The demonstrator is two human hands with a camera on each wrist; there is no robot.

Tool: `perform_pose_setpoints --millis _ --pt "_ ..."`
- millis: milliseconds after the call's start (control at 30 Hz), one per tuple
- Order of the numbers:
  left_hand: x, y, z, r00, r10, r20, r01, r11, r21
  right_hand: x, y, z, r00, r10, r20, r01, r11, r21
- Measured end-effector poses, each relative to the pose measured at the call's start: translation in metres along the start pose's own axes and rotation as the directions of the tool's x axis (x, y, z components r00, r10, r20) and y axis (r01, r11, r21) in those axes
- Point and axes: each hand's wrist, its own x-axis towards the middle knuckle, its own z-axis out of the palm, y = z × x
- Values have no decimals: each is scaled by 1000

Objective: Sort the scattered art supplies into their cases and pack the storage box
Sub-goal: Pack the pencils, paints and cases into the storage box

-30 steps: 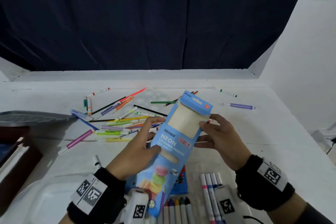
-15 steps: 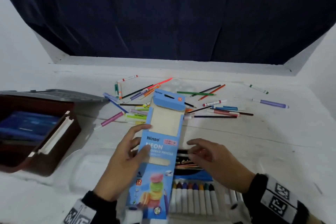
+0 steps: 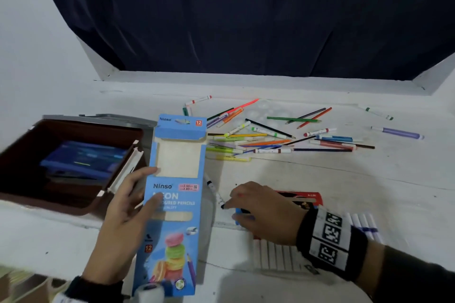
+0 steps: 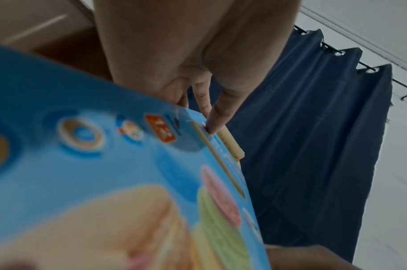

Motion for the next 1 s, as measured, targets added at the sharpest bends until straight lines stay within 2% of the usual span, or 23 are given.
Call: perform_pose_setpoints --millis 100,200,333,467,567,633,700,733,800,867,1000 --pt "4 -3 -11 999 -6 49 5 1000 29 24 -7 9 990 55 127 -32 983 -182" --pt "5 -6 -14 992 -1 127 -9 997 78 36 -13 13 949 168 266 -66 933 -353" --pt "6 -11 -12 978 -12 210 -18 990 139 35 -9 13 924 323 205 -199 863 -464" --pt "7 -14 -7 954 -30 298 -18 987 158 25 7 6 879 466 104 -396 833 -386" --pt "10 -14 0 946 -6 323 -57 982 183 14 16 -4 852 520 54 -482 821 -306" --pt "12 -16 5 940 -9 342 -62 978 198 2 17 -11 872 489 -16 -479 848 -228" --pt "14 -19 9 929 -17 370 -73 971 229 -13 11 -11 916 393 -84 -402 893 -203" --pt "15 -21 12 926 -18 378 -83 965 249 -22 6 -8 934 349 -73 -356 907 -225" --pt "16 -24 16 921 -18 388 -105 950 293 -41 -3 5 945 324 42 -299 909 -290" --pt "16 -27 20 917 -20 399 -120 939 322 -58 -5 18 919 358 165 -288 896 -338" --pt "16 -31 28 906 -15 423 -148 925 349 -73 1 27 885 403 232 -313 885 -344"
